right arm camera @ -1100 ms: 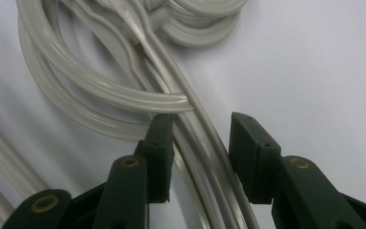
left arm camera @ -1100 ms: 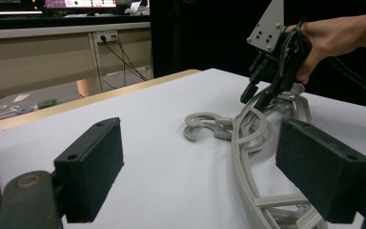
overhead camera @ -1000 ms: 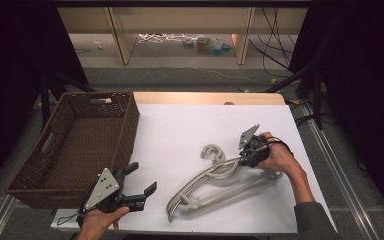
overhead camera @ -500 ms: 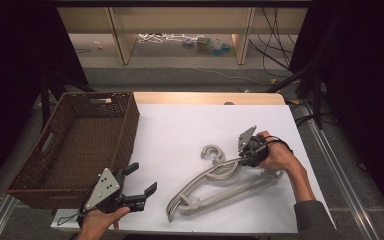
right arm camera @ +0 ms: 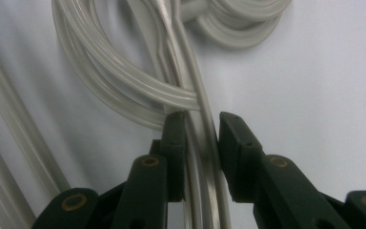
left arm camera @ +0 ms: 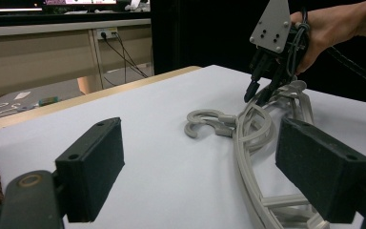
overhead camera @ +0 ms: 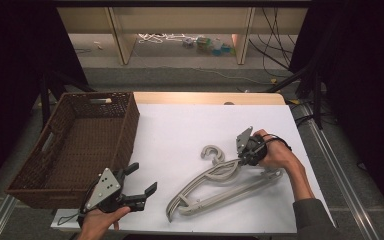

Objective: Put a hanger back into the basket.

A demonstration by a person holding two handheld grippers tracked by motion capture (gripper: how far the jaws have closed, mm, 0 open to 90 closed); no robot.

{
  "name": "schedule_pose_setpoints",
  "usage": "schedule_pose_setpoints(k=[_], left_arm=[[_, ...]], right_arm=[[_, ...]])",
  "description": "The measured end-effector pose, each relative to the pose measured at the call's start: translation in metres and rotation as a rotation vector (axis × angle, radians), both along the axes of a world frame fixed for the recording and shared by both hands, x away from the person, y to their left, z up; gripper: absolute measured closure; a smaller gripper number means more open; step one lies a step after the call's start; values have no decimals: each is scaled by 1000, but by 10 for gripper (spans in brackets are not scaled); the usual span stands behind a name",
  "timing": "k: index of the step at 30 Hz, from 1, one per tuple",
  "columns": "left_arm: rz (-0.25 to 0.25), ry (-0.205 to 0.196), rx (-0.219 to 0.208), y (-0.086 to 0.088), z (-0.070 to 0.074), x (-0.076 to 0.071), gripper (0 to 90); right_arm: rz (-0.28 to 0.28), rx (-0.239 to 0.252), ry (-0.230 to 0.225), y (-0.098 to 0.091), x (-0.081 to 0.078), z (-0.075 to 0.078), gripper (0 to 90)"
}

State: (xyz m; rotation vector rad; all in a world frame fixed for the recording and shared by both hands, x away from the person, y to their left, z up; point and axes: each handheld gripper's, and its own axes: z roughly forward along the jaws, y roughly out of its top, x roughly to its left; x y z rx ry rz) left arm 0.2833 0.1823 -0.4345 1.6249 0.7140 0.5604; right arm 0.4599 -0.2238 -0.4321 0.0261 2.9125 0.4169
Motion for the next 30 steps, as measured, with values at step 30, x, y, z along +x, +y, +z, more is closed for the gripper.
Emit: schedule_pose_setpoints(k=[30], left_arm=[[-4,-2,-6,-1,0,1,160]], right_arm=[[104,-61,-227,11,-38,43,819]])
